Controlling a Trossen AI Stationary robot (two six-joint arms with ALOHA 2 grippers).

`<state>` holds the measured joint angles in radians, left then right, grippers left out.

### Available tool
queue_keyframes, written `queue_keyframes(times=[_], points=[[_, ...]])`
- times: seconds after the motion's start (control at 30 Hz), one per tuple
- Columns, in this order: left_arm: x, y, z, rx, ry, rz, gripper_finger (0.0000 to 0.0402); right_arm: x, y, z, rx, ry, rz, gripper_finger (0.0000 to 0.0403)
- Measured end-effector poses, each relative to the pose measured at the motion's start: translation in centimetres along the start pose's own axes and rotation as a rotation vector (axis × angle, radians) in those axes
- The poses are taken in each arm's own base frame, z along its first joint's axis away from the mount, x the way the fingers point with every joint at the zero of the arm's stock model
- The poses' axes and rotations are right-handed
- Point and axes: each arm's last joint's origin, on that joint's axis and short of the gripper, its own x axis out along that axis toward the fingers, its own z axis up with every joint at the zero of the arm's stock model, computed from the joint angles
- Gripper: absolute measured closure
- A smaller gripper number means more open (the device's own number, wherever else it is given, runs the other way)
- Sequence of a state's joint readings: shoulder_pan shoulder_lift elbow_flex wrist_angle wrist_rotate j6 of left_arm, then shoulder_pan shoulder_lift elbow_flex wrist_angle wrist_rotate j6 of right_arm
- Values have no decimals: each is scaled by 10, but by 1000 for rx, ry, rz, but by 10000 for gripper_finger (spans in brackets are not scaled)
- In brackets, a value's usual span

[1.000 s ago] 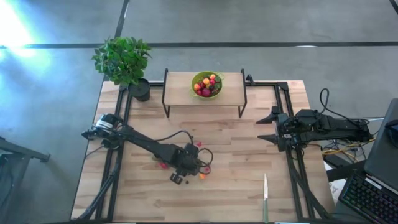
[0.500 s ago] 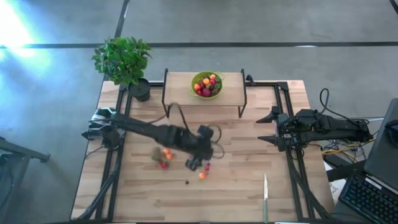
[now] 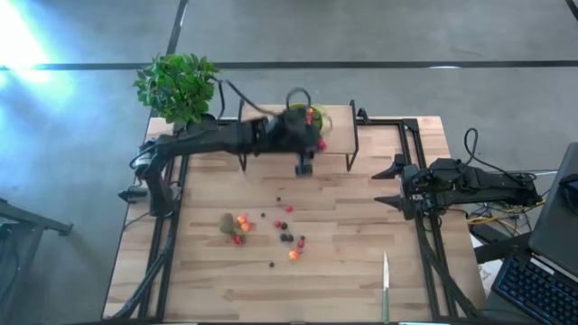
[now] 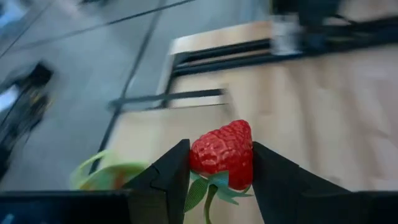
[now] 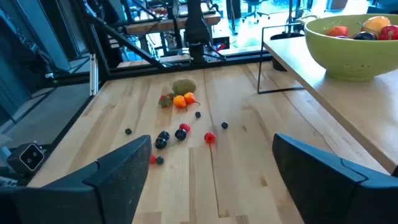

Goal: Pick & Place Fruit
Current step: Put the red strawberry into the green strainer bowl on the shelf

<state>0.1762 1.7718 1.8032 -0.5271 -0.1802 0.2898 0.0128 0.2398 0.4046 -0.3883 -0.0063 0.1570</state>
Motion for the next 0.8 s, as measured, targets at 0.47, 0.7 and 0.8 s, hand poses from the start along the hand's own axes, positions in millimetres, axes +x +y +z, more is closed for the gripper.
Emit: queue_keyframes(times=[0.47,0.7,0.8], points=[[5,85,-34,-269,116,216,251,0,0,0,0,0,0,120],[5,90,-45,-241,207,296,250,0,0,0,0,0,0,140],[8,88,-49,-227,225,289,250,0,0,0,0,0,0,150]])
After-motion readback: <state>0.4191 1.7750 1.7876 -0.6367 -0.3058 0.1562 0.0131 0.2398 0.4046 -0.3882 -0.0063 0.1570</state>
